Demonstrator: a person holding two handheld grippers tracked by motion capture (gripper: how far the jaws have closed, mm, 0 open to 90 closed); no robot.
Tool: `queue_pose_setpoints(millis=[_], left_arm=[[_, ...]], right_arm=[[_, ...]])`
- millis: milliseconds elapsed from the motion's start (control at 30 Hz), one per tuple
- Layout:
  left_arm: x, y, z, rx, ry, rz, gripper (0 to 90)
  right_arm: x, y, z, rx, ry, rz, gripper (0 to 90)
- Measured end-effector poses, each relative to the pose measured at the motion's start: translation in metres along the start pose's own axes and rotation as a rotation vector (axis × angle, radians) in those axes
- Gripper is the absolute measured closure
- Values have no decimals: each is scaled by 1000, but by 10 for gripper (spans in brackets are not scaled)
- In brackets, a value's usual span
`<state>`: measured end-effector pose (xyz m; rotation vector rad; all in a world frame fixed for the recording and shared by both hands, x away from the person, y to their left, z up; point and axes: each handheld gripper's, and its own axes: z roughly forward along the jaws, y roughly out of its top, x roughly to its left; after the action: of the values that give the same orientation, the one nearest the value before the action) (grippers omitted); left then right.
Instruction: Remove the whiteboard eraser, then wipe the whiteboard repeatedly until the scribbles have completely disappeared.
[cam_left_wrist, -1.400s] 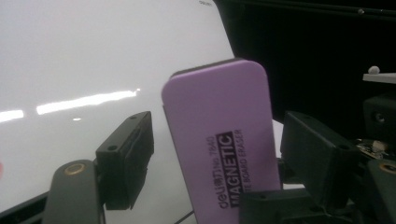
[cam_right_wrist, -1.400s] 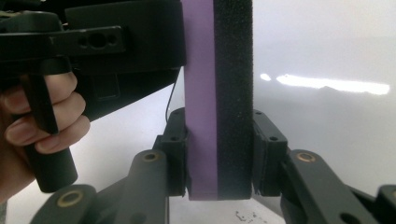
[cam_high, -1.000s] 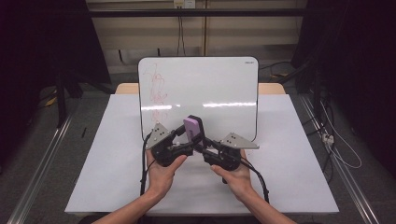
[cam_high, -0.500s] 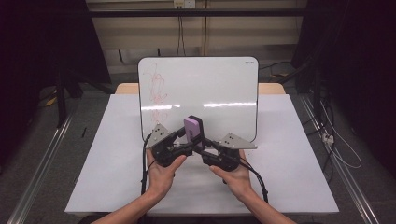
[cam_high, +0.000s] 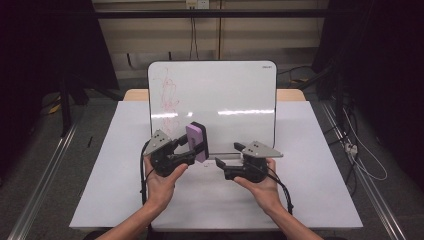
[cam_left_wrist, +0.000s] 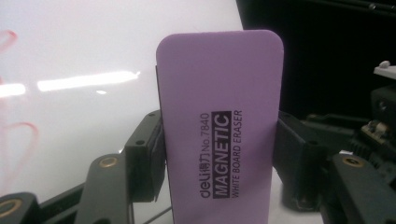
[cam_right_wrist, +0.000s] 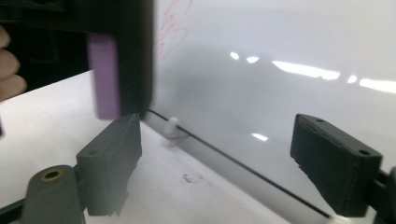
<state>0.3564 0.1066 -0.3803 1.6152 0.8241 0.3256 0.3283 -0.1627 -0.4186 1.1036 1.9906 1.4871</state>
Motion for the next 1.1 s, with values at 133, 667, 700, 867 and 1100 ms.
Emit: queue_pose_setpoints(millis=[133,667,700,867,1100], left_arm=[[4,7,-3,11,17,19,410],[14,18,-13,118,98,159,412],[14,19,-14,121,104,171,412],[20,18,-18,138,127,179,412],[28,27,-23,137,163,216,412]], right_arm=[[-13,-4,-13,9,-43,1,129],[-56,-17,-63,26,-208,28,69],[-58,-18,-67,29,-214,33,69],[-64,-27,-76,47,-250,40,71],[-60,-34,-78,68,-240,28,71]])
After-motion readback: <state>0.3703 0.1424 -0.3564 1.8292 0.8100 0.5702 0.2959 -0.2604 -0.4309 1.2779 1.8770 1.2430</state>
